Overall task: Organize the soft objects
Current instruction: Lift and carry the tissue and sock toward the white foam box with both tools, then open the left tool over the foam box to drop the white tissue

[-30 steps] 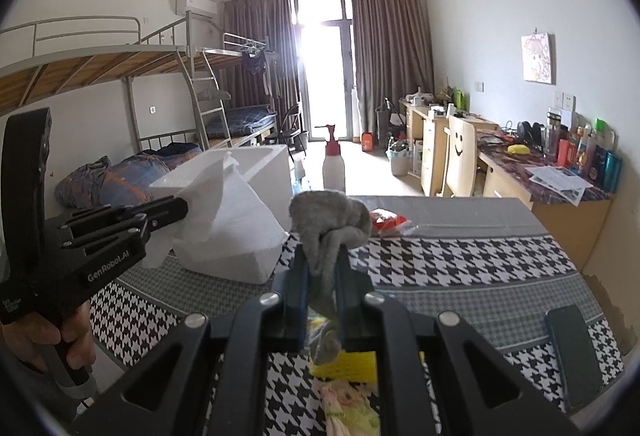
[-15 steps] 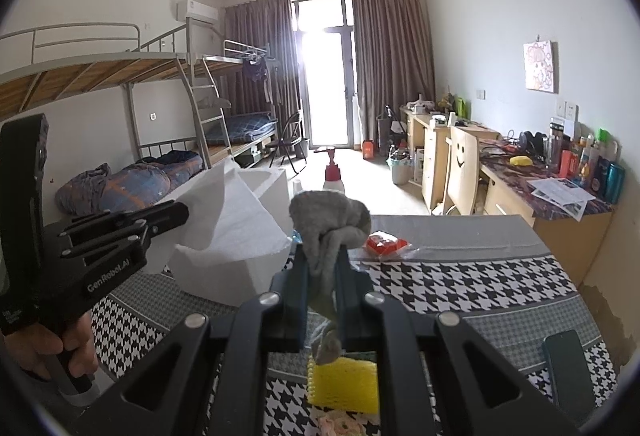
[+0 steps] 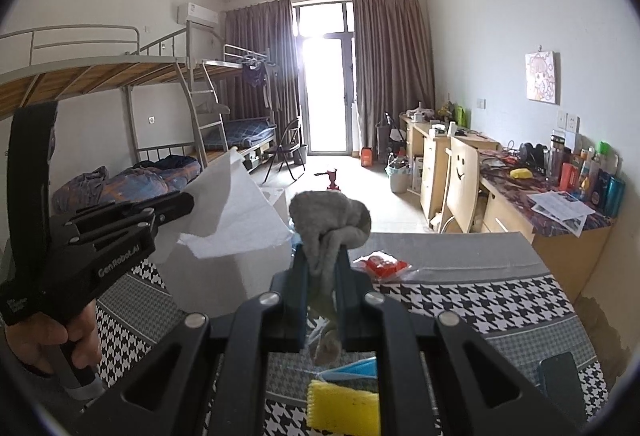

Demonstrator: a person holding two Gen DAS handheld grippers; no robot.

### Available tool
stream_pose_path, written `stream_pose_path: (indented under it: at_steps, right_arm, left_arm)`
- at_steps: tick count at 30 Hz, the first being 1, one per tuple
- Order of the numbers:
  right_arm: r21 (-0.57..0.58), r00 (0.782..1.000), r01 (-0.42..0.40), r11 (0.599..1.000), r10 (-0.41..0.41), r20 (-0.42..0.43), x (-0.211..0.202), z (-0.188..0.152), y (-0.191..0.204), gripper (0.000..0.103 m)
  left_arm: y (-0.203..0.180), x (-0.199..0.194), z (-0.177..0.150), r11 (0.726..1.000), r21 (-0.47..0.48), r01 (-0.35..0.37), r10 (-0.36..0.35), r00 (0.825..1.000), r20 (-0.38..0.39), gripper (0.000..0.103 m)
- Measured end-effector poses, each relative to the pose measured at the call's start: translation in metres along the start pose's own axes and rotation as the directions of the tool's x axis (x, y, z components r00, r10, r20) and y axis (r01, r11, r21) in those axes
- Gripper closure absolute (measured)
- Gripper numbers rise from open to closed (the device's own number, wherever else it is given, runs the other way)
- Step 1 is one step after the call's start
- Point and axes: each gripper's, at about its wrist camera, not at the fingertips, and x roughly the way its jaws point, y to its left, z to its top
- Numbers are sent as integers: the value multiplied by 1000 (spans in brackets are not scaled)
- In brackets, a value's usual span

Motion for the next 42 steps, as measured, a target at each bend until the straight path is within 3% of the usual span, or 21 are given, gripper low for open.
stream_pose_path:
  at_steps: [18, 31, 42]
  right_arm:
    - [-48, 999, -45, 998, 45, 17, 15, 31, 14, 88]
    - [-74, 995, -102, 992, 102, -3, 38, 45, 26, 88]
    - [-87, 992, -128, 988, 128, -9, 52, 57, 36, 88]
  left_arm:
    - [17, 5, 24, 997, -13, -79, 79, 997, 25, 97]
    - [47, 28, 27, 980, -60, -191, 190, 982, -20, 97]
    - [63, 51, 23, 971, -79, -225, 218, 972, -92, 97]
